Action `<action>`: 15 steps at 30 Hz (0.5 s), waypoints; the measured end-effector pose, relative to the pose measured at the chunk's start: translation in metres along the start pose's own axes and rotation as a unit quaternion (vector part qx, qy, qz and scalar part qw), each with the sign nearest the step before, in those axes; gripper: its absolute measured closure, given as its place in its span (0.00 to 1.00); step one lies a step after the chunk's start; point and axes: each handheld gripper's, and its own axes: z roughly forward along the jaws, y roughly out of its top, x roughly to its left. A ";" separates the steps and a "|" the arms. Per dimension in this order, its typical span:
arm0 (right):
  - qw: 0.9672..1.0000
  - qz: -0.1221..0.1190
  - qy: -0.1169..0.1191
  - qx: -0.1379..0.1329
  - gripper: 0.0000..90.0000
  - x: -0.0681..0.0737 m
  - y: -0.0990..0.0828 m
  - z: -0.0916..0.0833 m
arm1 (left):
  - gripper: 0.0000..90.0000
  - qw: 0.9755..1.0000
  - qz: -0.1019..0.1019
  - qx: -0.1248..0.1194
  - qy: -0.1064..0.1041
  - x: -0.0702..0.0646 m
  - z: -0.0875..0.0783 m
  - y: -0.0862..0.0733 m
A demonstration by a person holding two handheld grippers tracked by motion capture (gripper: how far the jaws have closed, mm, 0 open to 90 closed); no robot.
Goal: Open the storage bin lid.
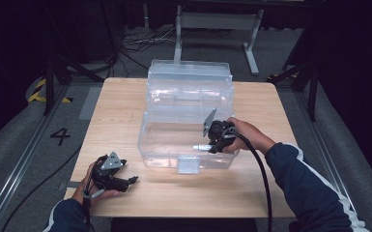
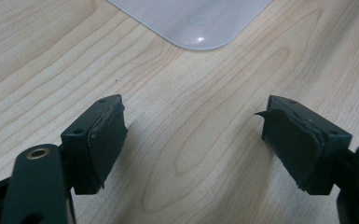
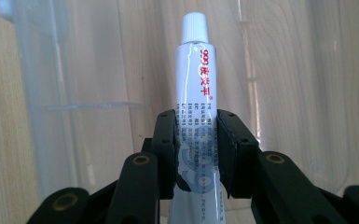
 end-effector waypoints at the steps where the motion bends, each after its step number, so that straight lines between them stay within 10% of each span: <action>1: 1.000 0.001 0.001 0.001 0.78 0.000 0.000 0.000 | 0.24 1.000 0.000 0.000 0.000 0.000 0.000 0.000; 15: 1.000 0.008 -0.010 -0.015 0.75 0.000 -0.005 -0.008 | 0.24 1.000 0.000 0.001 0.000 0.000 0.000 0.000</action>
